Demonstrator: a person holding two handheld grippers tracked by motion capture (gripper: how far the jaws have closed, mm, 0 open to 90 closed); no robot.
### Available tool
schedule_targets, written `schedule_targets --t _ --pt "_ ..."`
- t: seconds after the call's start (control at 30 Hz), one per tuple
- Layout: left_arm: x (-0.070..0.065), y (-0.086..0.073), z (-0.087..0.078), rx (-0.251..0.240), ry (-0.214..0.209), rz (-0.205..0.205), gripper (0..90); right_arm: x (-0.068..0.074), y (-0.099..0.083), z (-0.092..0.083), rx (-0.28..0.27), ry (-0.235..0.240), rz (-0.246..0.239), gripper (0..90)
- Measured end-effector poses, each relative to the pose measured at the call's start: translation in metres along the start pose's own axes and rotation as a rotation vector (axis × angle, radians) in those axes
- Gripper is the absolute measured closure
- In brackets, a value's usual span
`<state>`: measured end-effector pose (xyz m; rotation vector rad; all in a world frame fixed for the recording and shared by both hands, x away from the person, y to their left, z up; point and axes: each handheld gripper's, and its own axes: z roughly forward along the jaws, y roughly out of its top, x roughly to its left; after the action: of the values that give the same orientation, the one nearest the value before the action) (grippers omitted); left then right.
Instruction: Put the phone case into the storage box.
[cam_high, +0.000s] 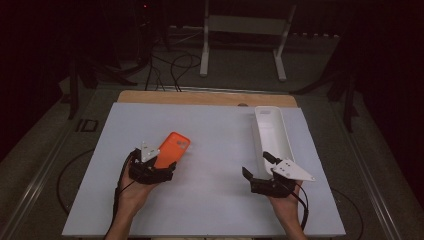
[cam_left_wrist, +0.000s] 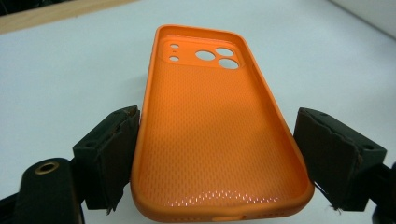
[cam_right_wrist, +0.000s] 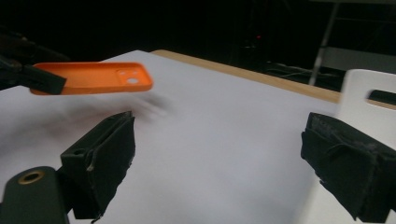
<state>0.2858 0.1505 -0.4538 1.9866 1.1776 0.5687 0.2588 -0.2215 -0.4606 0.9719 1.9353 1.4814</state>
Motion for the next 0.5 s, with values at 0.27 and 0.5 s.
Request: schedule_targets --t 0.27,0.5 --pt "-0.016 0.013 -0.007 -0.038 -0.042 0.039 17.0 0.014 0.017 0.025 0.039 0.086 0.026 10.0" --pt "-0.028 0.021 -0.012 -0.06 -0.08 0.063 17.0 0.011 0.025 0.045 0.095 0.127 0.076 10.0"
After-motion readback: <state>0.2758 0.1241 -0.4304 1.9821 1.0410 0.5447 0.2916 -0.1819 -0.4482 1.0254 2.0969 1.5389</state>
